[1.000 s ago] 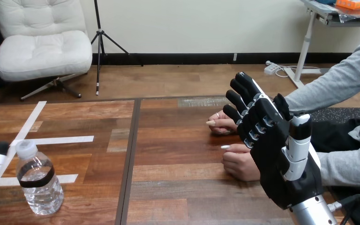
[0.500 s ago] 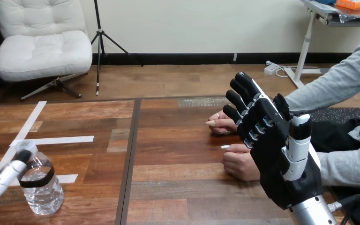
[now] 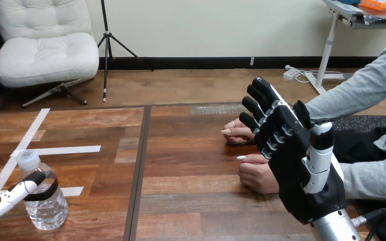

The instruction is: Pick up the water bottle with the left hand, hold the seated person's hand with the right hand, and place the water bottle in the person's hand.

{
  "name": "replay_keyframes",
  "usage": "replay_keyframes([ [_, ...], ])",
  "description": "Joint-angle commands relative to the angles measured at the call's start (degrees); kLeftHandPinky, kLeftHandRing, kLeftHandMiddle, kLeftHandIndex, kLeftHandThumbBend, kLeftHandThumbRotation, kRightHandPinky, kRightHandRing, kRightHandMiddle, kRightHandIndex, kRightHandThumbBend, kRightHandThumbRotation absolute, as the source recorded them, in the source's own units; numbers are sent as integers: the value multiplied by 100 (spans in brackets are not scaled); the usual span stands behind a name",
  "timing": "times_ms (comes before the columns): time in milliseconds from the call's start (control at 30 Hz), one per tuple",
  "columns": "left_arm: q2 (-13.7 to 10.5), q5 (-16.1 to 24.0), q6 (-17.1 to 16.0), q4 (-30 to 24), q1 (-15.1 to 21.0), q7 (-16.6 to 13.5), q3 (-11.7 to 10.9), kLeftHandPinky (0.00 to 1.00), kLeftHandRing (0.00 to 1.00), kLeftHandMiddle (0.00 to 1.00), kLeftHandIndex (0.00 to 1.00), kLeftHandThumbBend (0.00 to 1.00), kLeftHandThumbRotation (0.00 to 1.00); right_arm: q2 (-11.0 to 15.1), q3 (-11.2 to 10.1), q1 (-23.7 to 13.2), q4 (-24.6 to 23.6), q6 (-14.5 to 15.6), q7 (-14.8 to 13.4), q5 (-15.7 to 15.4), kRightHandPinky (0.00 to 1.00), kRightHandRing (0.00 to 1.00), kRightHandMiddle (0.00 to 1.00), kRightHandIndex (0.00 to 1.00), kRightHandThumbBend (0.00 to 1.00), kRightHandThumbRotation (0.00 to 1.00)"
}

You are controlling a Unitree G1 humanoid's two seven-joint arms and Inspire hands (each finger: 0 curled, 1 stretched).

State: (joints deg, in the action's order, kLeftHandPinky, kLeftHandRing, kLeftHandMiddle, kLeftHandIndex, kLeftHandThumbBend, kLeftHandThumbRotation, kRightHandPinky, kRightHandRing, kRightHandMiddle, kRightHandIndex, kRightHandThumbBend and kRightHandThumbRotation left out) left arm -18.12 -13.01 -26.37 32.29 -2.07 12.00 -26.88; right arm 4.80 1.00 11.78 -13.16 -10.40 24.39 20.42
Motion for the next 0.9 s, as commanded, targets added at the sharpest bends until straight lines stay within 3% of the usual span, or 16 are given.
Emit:
replay_keyframes([
  [0, -227, 35, -176, -36, 374, 75, 87, 100, 100, 100, 100, 100, 0, 27, -55, -130, -213, -20, -9, 75, 100, 100, 99, 96, 95, 100],
  [400, -247, 162, -221, -15, 367, 3, 112, 100, 100, 100, 100, 100, 0, 35, -56, -135, -218, 15, 12, 121, 100, 100, 99, 96, 95, 100],
  [867, -353, 265, -42, -103, 290, 135, 199, 100, 100, 100, 100, 100, 0, 28, -55, -137, -209, -4, 10, 110, 100, 100, 99, 96, 95, 100],
])
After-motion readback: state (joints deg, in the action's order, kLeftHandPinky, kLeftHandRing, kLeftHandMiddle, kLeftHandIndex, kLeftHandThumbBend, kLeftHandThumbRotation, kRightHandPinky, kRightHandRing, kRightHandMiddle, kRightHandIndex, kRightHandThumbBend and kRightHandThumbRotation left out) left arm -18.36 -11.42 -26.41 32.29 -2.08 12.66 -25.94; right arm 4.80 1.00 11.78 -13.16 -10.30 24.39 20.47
